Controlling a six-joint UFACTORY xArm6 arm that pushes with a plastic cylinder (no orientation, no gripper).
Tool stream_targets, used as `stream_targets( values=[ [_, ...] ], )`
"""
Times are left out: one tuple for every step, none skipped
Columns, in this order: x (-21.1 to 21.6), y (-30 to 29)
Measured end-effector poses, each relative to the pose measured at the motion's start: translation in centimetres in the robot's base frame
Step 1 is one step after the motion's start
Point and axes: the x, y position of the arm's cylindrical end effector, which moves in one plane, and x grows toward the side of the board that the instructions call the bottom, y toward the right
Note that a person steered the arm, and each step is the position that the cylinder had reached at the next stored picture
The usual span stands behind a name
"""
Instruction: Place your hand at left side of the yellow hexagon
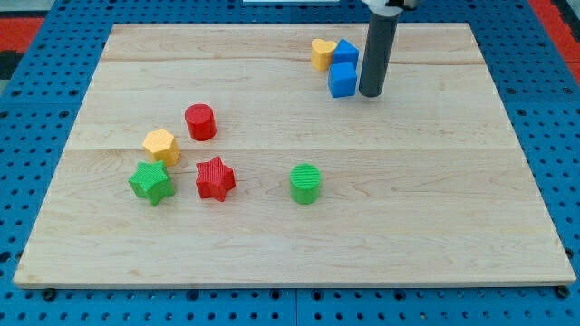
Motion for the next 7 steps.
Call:
stream_targets(
  values=[
    [-0.6,-2.1],
    [-3.1,-4.7],
    [-3.3,-4.6],
    [1.0,-4.8],
    [2.6,-8.4],
    [2.9,-11.6],
    [2.0,-18.2]
  ],
)
